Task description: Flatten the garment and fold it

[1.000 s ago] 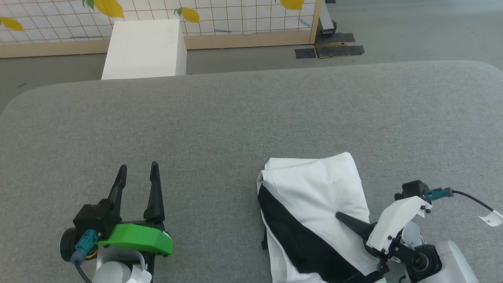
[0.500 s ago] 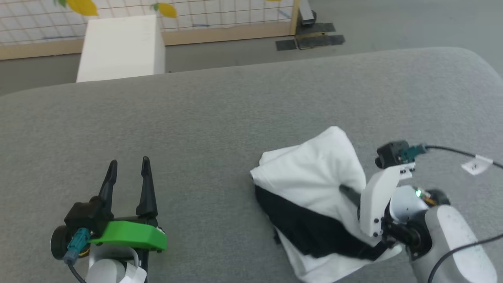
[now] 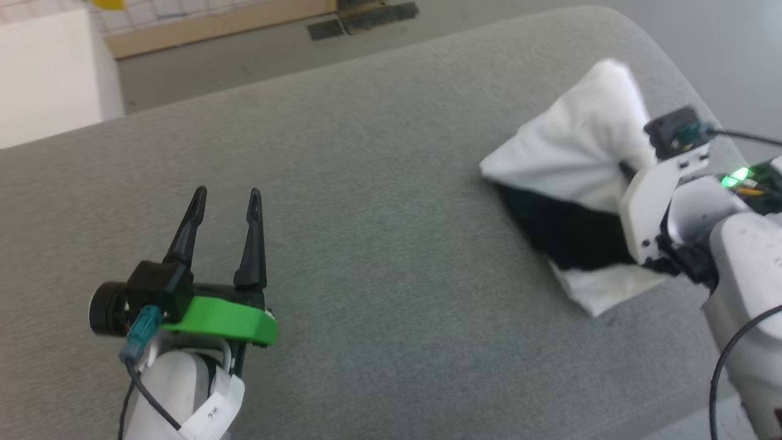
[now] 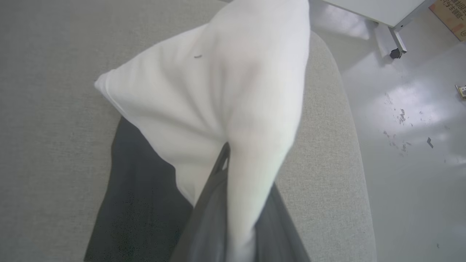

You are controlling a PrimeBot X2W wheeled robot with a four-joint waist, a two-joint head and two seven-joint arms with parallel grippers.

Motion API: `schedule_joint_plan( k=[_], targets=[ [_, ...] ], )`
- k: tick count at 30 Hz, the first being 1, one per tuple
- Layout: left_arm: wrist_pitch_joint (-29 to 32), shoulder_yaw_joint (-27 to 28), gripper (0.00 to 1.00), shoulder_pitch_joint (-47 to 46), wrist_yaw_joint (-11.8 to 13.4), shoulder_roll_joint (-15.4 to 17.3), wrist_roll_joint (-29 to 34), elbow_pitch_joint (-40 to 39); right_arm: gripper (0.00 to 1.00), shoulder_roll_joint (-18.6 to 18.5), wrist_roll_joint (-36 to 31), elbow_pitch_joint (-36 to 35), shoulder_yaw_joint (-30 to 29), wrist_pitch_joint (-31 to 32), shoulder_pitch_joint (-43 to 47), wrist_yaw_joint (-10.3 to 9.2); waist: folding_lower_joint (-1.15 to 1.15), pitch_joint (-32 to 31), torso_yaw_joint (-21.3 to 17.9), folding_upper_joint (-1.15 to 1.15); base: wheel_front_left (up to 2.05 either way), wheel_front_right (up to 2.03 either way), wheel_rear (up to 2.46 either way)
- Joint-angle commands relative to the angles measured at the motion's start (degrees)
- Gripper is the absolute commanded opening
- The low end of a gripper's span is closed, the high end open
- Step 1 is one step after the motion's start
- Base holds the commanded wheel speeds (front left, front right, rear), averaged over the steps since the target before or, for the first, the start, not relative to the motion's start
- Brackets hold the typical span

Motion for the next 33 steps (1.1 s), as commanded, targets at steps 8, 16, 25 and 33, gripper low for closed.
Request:
schedule_joint_plan(
  k=[8,16,25,33],
  targets=[
    [2.36,-1.95,1.00,-5.09,-0.63,4.06,2.65,-1.65,0.00,-0.56,-7.73,13.42,-5.74,-10.57,-10.56,-0.11,0.00,12.29,-9.99,0.48,0.00,0.00,0.00],
    [5.86,-2.55,1.00,-7.23,-0.74,6.78,3.50,-5.54,0.00,-1.83,-17.18,22.40,-13.28,-19.18,-17.78,-0.11,0.00,16.45,-8.79,0.48,0.00,0.00,0.00],
    [6.78,-2.81,1.00,-7.12,-0.21,7.25,3.07,-7.15,1.00,-1.59,-23.25,29.39,-22.09,-22.97,-22.00,-0.11,0.00,17.02,-5.63,0.48,0.00,0.00,0.00],
    [2.87,-2.86,1.00,-4.79,0.76,4.93,0.84,-2.99,1.00,-2.36,-27.29,29.97,-25.26,-27.31,-20.75,-0.11,0.00,10.03,-2.90,0.48,0.00,0.00,0.00]
  ],
)
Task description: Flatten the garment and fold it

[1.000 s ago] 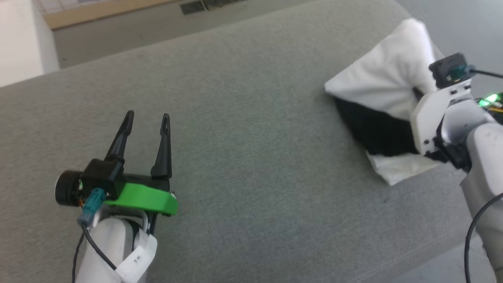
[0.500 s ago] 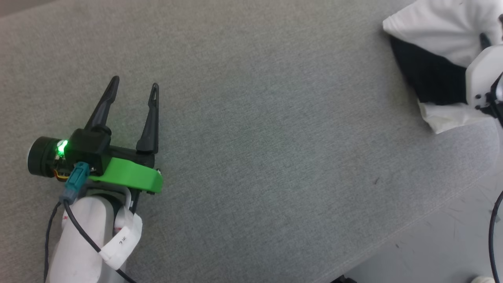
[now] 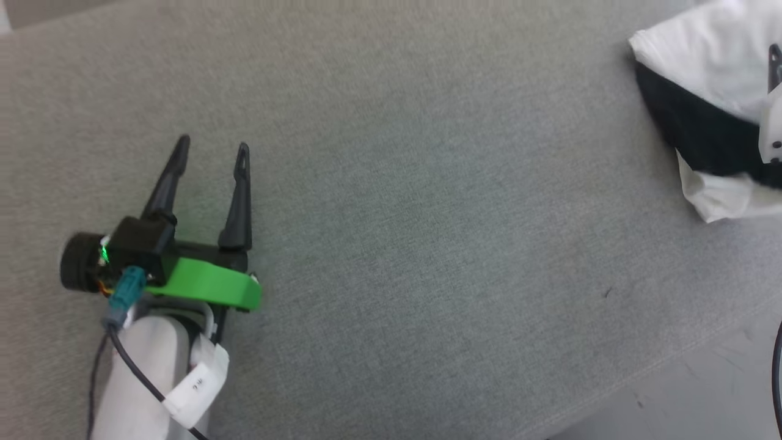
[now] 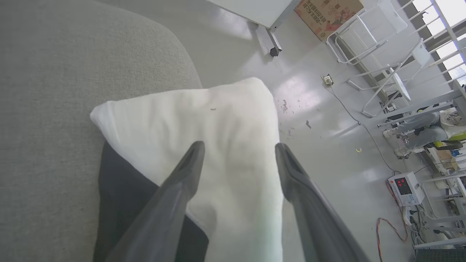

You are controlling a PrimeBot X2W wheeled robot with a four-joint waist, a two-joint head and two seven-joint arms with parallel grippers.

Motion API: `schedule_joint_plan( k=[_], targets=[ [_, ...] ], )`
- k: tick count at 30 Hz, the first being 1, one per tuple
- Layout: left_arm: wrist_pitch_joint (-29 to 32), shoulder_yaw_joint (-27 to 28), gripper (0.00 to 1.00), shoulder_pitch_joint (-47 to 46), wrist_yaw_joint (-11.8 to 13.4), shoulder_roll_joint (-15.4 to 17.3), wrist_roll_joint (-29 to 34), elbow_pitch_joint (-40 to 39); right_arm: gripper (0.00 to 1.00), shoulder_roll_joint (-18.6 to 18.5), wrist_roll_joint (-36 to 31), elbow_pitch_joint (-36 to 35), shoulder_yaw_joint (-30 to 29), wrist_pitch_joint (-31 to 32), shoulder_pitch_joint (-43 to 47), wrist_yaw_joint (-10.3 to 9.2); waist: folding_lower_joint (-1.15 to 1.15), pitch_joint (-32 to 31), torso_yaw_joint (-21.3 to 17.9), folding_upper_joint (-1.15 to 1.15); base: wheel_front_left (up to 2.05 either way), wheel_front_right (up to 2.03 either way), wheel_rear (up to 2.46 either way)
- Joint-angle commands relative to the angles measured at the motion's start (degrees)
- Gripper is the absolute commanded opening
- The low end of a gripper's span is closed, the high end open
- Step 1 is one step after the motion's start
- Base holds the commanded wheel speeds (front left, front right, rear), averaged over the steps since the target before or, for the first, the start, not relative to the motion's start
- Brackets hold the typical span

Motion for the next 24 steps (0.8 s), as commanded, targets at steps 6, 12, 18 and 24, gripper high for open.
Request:
schedule_joint_plan(
  k=[6,12,18,24],
  targets=[
    [-2.68,-0.04,1.00,3.16,0.61,-2.43,-2.32,3.91,1.00,-1.15,1.55,-0.15,0.46,-2.97,2.83,-0.11,-0.01,-10.71,4.12,0.48,0.00,0.00,0.00],
    [-3.38,-0.10,1.00,5.57,0.79,-4.21,-4.18,6.14,1.00,0.35,10.11,-2.38,3.61,-8.03,8.04,-0.11,-0.01,-16.48,7.63,0.48,0.00,0.00,0.00],
    [-3.46,-0.16,1.00,7.78,0.56,-5.45,-5.54,6.19,1.00,1.91,20.85,-11.89,7.24,-12.47,17.23,-0.11,-0.01,-20.29,12.06,0.48,0.00,0.00,0.00],
    [-3.47,0.13,1.00,9.79,0.63,-6.28,-6.93,6.16,1.00,4.27,28.04,-28.02,7.34,-14.28,30.18,-0.11,-0.01,-22.61,16.61,0.48,0.00,0.00,0.00]
  ],
)
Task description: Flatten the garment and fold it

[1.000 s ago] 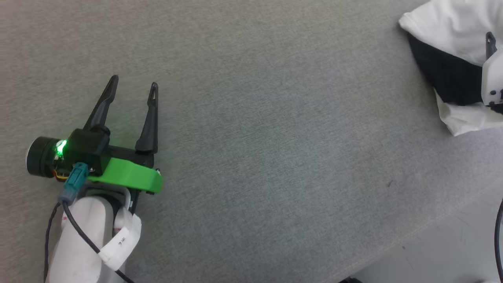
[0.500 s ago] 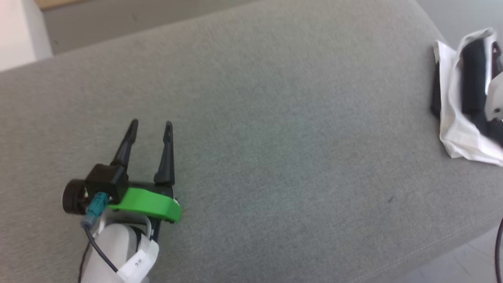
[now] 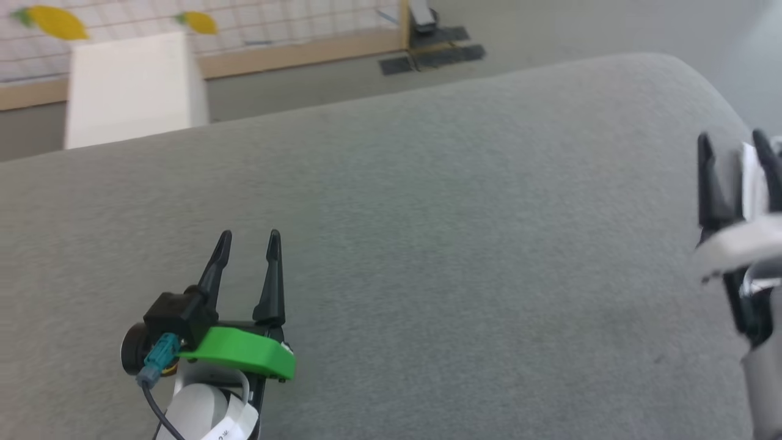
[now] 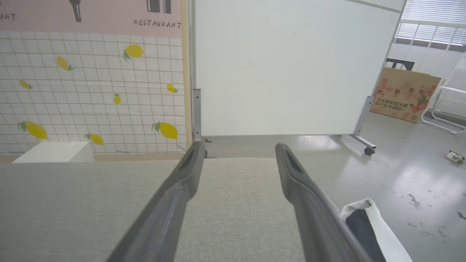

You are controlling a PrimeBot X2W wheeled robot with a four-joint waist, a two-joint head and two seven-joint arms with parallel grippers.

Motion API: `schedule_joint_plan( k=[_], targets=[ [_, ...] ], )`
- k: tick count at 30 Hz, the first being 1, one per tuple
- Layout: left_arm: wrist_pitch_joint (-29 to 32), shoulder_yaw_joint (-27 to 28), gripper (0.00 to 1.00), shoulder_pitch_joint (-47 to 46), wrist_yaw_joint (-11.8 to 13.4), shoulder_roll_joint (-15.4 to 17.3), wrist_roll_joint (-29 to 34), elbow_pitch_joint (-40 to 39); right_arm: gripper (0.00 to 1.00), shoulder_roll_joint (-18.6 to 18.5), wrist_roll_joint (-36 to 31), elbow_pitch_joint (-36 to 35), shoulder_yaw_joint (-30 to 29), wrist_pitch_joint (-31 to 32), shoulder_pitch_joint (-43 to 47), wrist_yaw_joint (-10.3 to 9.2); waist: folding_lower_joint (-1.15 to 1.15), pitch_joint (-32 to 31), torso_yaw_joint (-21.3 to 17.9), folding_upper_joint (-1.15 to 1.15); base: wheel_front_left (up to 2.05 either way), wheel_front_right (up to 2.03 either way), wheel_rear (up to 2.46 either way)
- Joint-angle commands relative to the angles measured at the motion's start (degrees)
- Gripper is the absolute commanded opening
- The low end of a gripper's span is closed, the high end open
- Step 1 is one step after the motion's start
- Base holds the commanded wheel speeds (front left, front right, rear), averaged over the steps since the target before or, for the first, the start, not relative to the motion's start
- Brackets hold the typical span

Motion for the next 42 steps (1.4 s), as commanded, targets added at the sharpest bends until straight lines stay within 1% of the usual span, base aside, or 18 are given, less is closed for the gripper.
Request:
schedule_joint_plan(
  k=[1,5,7,15,20,25,42],
  targets=[
    [-0.44,0.27,1.00,0.86,-0.04,-0.26,-0.53,0.11,1.00,1.36,0.80,-3.59,-0.39,-0.49,3.62,-0.11,0.01,-4.20,5.36,0.48,0.00,0.00,0.00],
    [-0.44,0.43,1.00,1.66,0.05,-0.48,-1.15,0.56,1.00,4.42,0.55,-12.64,-0.80,-0.06,11.57,-0.11,0.01,-5.14,7.46,0.48,0.00,0.00,0.00],
    [-0.44,0.50,1.00,1.93,0.10,-0.55,-1.31,0.82,1.00,5.68,0.04,-15.61,-0.54,0.13,14.54,-0.11,0.01,-5.44,8.20,0.48,0.00,0.00,0.00],
    [-0.44,0.09,1.00,2.59,0.04,-0.66,-1.56,2.36,1.00,10.31,-3.50,-22.23,1.07,1.29,22.78,-0.11,0.01,-6.51,10.90,0.48,0.00,0.00,0.00],
    [-0.44,-0.59,1.00,2.87,0.28,-0.67,-2.15,3.05,1.00,11.63,-4.83,-24.01,1.38,2.00,25.86,-0.11,0.01,-6.81,11.84,0.48,0.00,0.00,0.00],
    [-0.44,-0.76,1.00,3.25,0.65,-0.68,-2.54,3.40,1.00,12.48,-5.17,-25.41,0.81,2.58,27.40,-0.11,0.01,-7.06,11.84,0.48,0.00,0.00,0.00],
    [-0.45,-0.81,1.00,3.59,0.92,-0.68,-2.56,4.17,1.00,13.13,-4.91,-25.86,1.58,3.81,28.08,-0.11,0.01,-7.12,11.93,0.48,0.00,0.00,0.00]
  ],
)
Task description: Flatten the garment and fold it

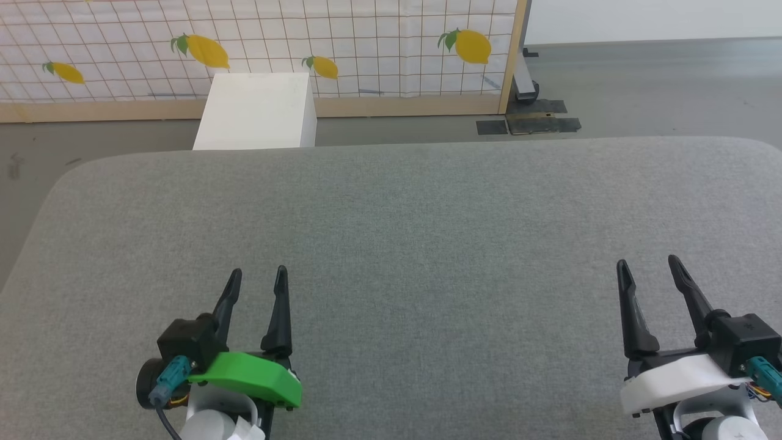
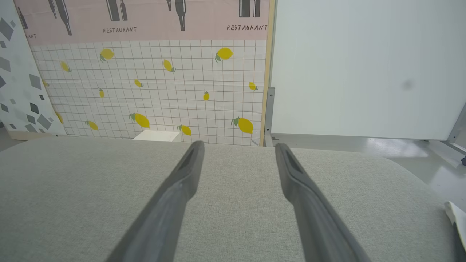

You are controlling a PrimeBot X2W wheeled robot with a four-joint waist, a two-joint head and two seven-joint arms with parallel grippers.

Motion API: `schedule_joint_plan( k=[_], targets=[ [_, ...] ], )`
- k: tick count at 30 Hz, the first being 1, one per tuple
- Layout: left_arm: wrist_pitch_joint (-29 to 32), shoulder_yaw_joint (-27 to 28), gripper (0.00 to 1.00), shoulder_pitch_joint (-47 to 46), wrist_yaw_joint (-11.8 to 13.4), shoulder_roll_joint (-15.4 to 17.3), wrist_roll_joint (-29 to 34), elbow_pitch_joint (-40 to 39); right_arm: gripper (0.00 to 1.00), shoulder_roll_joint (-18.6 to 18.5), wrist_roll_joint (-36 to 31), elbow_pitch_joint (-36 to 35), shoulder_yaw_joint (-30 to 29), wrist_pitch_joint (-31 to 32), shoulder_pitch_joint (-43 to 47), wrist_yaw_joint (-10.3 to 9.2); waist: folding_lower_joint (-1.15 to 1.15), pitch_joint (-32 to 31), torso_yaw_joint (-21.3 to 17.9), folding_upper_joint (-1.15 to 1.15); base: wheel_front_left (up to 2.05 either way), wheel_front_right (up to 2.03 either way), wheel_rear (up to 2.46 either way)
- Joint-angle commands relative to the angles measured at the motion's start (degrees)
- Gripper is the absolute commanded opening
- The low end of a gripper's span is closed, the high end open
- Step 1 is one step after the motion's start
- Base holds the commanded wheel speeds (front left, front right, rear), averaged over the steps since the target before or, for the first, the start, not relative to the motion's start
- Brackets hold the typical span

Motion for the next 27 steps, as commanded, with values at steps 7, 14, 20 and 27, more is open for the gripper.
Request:
schedule_joint_plan(
  k=[7,14,20,27],
  targets=[
    [0.21,0.01,0.00,-0.01,0.00,0.01,0.01,-0.04,0.00,-0.01,0.01,0.04,-0.01,0.01,-0.01,0.01,0.00,0.03,0.02,0.00,0.00,0.00,0.00],
    [0.21,0.03,0.00,-0.01,0.00,0.01,0.02,-0.03,0.00,-0.01,0.01,0.04,-0.02,0.01,-0.01,0.01,0.00,0.03,0.02,0.00,0.00,0.00,0.00],
    [0.32,0.08,0.00,0.03,0.03,0.01,0.13,-0.13,0.00,-0.01,-0.02,0.04,0.04,0.07,-0.02,0.01,0.00,0.03,0.03,0.01,0.00,0.00,0.00],
    [1.10,0.35,0.00,0.29,0.25,-0.01,0.96,-0.74,0.00,0.00,-0.18,0.04,0.29,0.54,-0.09,0.00,0.00,0.00,0.06,0.03,0.00,0.00,0.00]
  ],
)
